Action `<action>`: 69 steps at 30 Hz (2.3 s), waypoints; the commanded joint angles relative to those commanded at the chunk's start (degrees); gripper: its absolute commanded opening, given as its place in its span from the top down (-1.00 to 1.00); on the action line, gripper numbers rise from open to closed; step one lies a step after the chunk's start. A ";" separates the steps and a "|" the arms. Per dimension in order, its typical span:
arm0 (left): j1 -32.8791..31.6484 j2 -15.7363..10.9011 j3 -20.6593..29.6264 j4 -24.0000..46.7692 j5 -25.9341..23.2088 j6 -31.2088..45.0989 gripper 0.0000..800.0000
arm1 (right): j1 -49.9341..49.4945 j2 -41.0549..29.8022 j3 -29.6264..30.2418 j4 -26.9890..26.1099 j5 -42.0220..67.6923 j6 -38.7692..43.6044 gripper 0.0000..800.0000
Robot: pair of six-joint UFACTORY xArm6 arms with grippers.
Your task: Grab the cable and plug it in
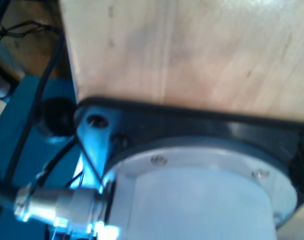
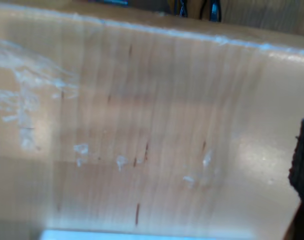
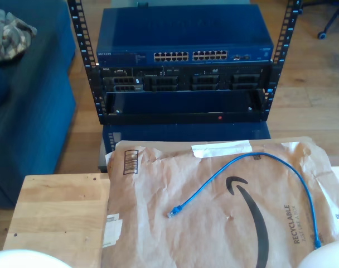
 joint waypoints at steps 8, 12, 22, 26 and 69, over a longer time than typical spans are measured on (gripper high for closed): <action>-10.64 0.09 -14.24 -1.85 13.19 -9.67 -1.00 | 10.02 -0.70 -11.34 0.18 7.38 12.13 -0.99; -19.60 0.35 -19.96 -2.90 16.53 -17.32 -1.00 | 20.31 -0.35 -14.07 0.18 7.38 22.77 -0.99; -48.88 0.79 -24.09 -8.09 16.79 -44.22 -1.00 | 53.80 3.69 -18.99 -0.09 7.82 56.26 -0.99; -59.34 0.97 -24.00 -10.46 16.70 -52.22 -1.00 | 67.16 7.03 -23.03 -0.09 10.37 66.81 -0.99; -80.88 5.27 -23.74 -17.14 15.21 -70.95 -1.00 | 116.66 54.33 -49.05 7.38 -6.51 87.38 -0.97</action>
